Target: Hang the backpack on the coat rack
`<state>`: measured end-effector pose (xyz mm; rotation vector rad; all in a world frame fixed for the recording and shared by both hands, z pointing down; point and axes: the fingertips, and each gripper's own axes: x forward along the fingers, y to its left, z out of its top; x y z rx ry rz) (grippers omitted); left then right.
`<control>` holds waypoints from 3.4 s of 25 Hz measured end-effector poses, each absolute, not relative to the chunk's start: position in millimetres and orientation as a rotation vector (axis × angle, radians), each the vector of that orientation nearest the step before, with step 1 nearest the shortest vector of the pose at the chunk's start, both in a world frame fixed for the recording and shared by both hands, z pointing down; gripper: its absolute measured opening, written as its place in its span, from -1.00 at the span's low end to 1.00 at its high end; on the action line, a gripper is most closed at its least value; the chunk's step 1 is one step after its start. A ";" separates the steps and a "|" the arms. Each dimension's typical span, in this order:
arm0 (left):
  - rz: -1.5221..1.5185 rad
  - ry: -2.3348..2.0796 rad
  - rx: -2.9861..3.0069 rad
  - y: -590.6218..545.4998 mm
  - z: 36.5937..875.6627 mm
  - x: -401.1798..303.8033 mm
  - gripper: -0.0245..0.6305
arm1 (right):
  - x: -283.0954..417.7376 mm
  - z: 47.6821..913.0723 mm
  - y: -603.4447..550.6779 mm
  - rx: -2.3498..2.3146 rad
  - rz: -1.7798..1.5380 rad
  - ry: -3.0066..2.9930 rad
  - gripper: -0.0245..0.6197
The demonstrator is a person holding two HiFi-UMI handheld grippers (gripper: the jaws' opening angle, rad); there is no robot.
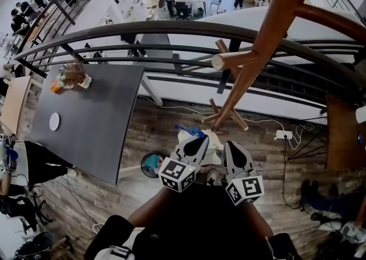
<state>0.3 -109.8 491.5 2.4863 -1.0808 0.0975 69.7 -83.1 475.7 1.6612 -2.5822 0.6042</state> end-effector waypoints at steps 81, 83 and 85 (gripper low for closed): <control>0.190 -0.954 2.477 -144.0 537.9 50.8 -0.89 | 90.7 513.7 -96.9 1.687 0.668 -2.497 -0.89; 0.192 -0.953 2.479 -146.0 539.7 53.3 -0.89 | 92.8 514.6 -97.1 1.691 0.671 -2.496 -0.89; 0.192 -0.952 2.477 -146.9 541.3 54.1 -0.89 | 93.4 514.2 -96.3 1.695 0.678 -2.493 -0.89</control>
